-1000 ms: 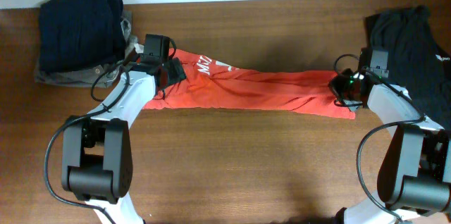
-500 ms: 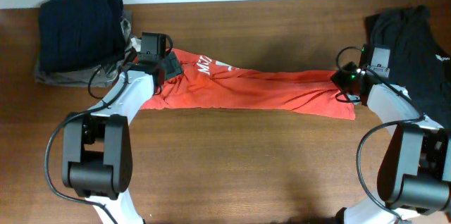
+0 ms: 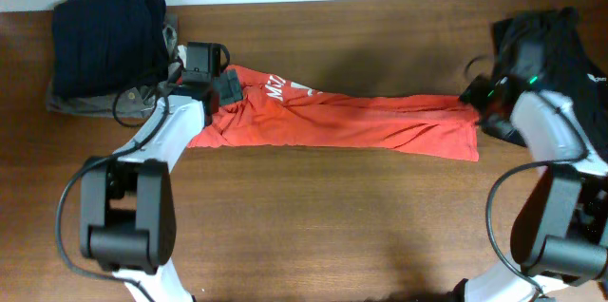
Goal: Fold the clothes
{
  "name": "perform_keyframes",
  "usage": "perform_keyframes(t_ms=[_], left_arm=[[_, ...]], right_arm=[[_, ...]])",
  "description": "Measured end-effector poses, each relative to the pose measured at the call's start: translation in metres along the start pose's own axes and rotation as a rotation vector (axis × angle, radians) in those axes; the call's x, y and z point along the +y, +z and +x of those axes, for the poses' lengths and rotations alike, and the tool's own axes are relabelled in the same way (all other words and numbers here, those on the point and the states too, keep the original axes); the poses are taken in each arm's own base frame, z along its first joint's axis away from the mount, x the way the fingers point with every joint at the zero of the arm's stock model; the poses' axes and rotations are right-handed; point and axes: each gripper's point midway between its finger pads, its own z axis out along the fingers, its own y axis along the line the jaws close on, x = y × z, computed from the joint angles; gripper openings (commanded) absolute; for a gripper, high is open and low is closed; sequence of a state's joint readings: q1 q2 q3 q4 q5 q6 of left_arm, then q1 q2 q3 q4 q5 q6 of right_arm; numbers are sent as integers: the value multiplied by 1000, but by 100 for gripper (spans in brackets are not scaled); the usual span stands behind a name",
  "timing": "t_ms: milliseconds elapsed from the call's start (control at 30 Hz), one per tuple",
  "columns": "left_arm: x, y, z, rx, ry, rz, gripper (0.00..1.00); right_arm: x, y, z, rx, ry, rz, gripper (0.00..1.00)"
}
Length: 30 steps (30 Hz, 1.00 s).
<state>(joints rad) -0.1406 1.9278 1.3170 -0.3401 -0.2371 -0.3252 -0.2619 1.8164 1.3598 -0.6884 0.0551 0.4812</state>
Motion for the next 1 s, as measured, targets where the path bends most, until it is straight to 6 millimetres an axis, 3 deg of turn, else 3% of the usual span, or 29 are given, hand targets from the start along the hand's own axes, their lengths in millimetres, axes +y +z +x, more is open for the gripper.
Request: perform_keyframes(t_ms=[33, 100, 167, 267, 333, 367, 433, 500, 600, 700, 800, 1000], left_arm=[[-1, -9, -9, -25, 5, 9, 99], [-5, -31, -28, -77, 20, 44, 95], [-16, -60, -46, -127, 46, 119, 89], [-40, -96, -53, -141, 94, 240, 69], [-62, -110, -41, -102, 145, 323, 49], [-74, -112, -31, -72, 170, 356, 40], [-99, -108, -3, 7, 233, 415, 13], [-119, -99, 21, 71, 274, 452, 1], [-145, -79, 58, 166, 327, 486, 1], [-155, -56, 80, 219, 338, 488, 1], [-153, -36, 86, 227, 324, 471, 1], [-132, 1, 88, 240, 283, 406, 1]], right_arm=[[3, -17, -13, -6, -7, -2, 76], [12, -46, -34, -19, -36, -35, 54], [29, -80, -47, -22, -96, -109, 41], [52, -112, -30, 45, -195, -221, 22], [62, -118, -8, 107, -266, -257, 7], [69, -118, 3, 137, -303, -274, 4], [83, -111, 28, 199, -367, -301, 4], [94, -98, 54, 261, -425, -316, 4], [108, -72, 87, 326, -493, -330, 4], [114, -44, 116, 394, -529, -324, 4], [117, -16, 133, 434, -541, -317, 4], [114, 23, 143, 472, -531, -296, 4]])
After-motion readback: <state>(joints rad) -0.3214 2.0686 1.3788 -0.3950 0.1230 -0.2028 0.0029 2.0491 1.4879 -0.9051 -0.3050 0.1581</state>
